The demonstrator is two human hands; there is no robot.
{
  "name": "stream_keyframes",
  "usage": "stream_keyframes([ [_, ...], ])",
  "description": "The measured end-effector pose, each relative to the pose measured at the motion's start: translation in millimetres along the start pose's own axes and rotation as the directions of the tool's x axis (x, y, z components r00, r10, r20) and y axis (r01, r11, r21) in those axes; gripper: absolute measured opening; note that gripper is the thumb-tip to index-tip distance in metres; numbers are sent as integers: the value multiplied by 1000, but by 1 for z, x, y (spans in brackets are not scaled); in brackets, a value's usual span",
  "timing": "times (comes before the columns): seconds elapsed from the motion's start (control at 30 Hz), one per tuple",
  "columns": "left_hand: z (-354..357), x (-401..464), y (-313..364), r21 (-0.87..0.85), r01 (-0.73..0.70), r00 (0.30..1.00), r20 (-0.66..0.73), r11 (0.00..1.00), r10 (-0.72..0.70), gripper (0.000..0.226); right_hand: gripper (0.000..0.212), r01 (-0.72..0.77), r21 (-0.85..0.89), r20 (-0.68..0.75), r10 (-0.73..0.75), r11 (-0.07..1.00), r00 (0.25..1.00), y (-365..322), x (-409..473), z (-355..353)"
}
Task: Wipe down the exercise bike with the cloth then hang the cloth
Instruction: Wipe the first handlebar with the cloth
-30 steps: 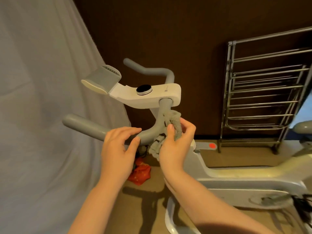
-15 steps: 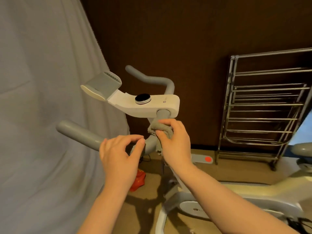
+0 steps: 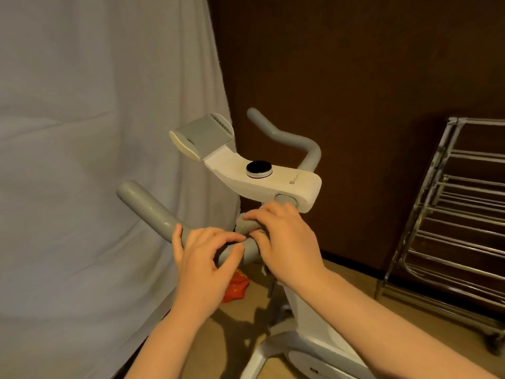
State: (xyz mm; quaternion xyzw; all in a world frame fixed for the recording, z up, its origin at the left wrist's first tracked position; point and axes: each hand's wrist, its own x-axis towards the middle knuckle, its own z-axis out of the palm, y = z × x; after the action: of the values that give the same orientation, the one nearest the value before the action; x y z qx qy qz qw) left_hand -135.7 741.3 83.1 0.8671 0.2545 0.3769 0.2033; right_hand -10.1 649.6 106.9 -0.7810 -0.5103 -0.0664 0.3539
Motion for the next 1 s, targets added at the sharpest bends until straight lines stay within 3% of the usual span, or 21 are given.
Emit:
stream_keyframes([
  [0.07,1,-1,0,0,8,1000,-16,1000,-8,16,27,-53,-25,44,54,998,998,18,21,-8],
  [0.17,2,-2,3,-3,31,999,-36,1000,-31,15,27,-159,33,-46,160,987,986,30,27,-6],
  [0.3,4,-2,6,74,54,998,-47,996,-50,14,28,29,139,-17,-26,990,1000,28,4,1],
  [0.43,8,1,13,84,47,998,-54,995,-43,16,28,-143,235,-169,185,962,968,53,31,0],
  [0.5,14,0,20,84,21,999,-51,996,-17,19,35,-104,275,-225,169,956,960,47,17,8],
  [0.6,21,-2,28,84,14,998,-65,996,-9,20,40,-18,311,-180,78,950,981,55,10,7],
  [0.73,21,-6,26,78,10,997,-80,997,-4,21,34,-101,254,-106,132,962,986,68,37,-4],
  [0.87,21,-7,26,55,21,995,-95,998,-16,22,34,45,278,-37,-36,959,999,71,28,-10],
  [1.0,24,-6,26,45,33,993,-112,998,-28,20,31,-53,397,-128,112,916,985,76,28,-9],
])
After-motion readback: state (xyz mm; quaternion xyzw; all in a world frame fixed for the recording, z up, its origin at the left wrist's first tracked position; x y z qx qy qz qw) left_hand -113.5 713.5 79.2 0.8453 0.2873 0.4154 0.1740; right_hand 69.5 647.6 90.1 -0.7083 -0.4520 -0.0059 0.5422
